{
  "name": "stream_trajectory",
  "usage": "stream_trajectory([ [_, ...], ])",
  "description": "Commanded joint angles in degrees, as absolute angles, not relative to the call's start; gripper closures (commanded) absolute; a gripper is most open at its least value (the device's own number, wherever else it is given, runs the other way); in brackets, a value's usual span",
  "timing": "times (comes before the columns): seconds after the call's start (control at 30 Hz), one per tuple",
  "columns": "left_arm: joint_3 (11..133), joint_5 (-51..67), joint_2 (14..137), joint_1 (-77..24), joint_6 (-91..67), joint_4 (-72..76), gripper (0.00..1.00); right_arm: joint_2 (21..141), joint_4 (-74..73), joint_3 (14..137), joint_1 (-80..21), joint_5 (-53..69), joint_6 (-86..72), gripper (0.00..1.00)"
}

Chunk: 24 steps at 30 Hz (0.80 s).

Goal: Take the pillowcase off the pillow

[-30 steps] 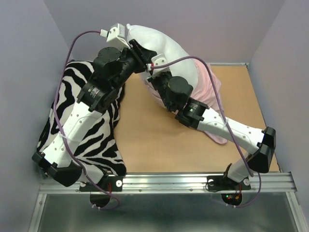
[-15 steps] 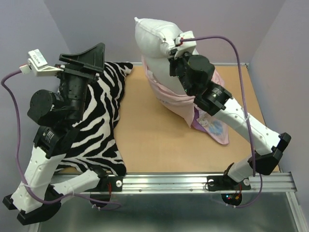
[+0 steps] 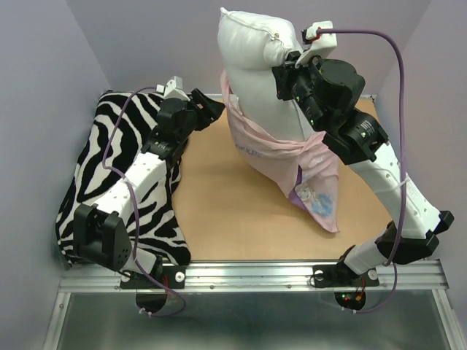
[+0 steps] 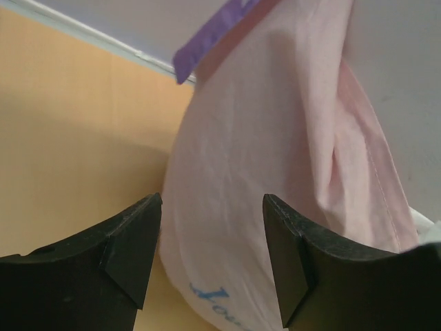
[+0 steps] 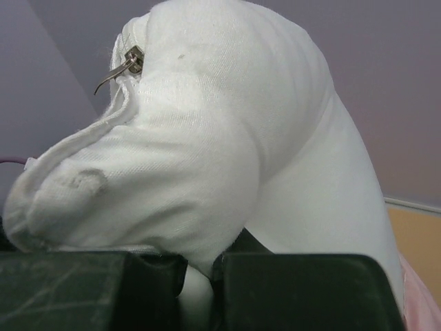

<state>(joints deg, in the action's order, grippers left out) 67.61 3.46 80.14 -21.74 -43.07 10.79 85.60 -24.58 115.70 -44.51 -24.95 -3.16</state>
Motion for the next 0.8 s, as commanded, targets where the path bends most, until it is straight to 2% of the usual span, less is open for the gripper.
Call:
stream_trajectory([
  [0.0,72.15,13.01,78.83,-21.45,-44.73,25.75,0.29,82.09,-19.77,122.52,-45.0,-23.73,-4.83,0.99],
  [0.13,69.01,14.59,80.07,-20.74,-48.07,30.93,0.3,81.04,-20.74,121.38,-45.0,-24.87,-4.66,0.99],
  [0.23,65.14,13.54,78.23,-20.22,-49.57,32.25,0.4,80.33,-20.92,120.41,-44.91,-26.1,-4.48,0.99],
  [0.33,61.28,11.35,74.55,-19.78,-50.45,33.22,0.44,80.59,-21.01,121.81,-45.0,-26.45,-4.31,0.99],
  [0.37,60.74,10.64,73.84,-19.51,-50.62,33.57,0.44,80.77,-21.44,122.34,-45.0,-26.54,-4.39,0.99],
  [0.4,60.82,11.68,73.74,-19.6,-50.28,34.53,0.38,81.12,-21.88,123.47,-44.91,-26.46,-4.22,0.99],
  [0.5,62.31,14.49,75.32,-19.51,-50.1,36.2,0.34,81.74,-22.59,124.8,-45.0,-26.11,-4.48,0.99],
  [0.77,64.42,20.47,82.61,-19.6,-52.9,44.28,0.33,82.62,-22.85,125.68,-45.0,-25.14,-5.62,0.99],
])
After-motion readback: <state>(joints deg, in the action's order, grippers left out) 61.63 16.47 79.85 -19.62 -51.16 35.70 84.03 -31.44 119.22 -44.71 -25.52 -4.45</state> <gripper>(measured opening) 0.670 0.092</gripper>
